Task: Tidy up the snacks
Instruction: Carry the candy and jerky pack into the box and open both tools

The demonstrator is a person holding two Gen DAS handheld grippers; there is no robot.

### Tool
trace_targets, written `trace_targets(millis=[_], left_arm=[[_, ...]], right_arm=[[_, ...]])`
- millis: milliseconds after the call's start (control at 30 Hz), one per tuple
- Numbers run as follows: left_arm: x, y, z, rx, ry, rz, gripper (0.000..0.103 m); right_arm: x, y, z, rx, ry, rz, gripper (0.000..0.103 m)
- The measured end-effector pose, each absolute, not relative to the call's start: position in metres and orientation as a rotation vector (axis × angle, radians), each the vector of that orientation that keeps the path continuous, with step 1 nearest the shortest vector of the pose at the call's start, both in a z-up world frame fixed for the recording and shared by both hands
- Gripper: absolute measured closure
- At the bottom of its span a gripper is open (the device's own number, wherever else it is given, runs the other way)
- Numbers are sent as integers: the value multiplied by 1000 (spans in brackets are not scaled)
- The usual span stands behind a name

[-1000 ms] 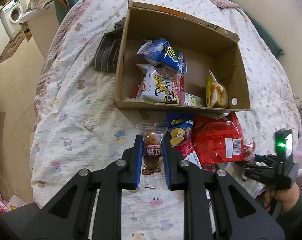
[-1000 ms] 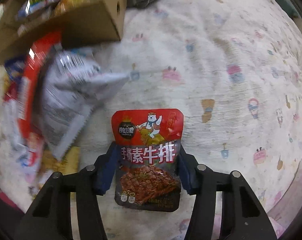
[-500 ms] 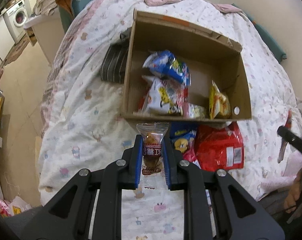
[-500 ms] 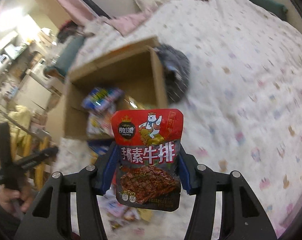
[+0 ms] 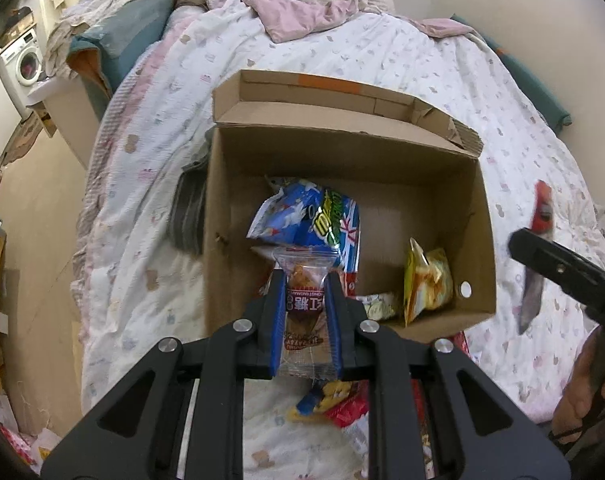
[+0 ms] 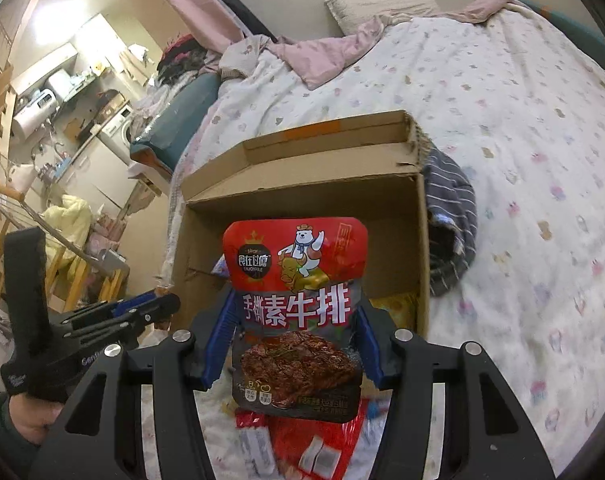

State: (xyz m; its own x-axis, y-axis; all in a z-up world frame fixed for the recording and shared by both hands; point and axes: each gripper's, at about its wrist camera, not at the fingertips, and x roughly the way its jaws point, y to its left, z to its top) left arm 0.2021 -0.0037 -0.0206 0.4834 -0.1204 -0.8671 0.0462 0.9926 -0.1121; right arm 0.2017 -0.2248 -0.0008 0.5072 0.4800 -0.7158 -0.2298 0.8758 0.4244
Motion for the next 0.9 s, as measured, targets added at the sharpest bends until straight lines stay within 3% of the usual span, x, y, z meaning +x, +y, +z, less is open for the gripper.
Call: trace_targets(millis=[300,833,900], left_arm=[[223,-18,-52,-37,1054,-148,87],[224,-22,-65,-50,1083,-162,86],[223,-22,-65,-41,1079,-159,79]], right_arm=[[215,-226,-47,366,997,433,47],[226,-214,-68,323,1065,437,45],[226,-213,-67,324,1059,438,45]])
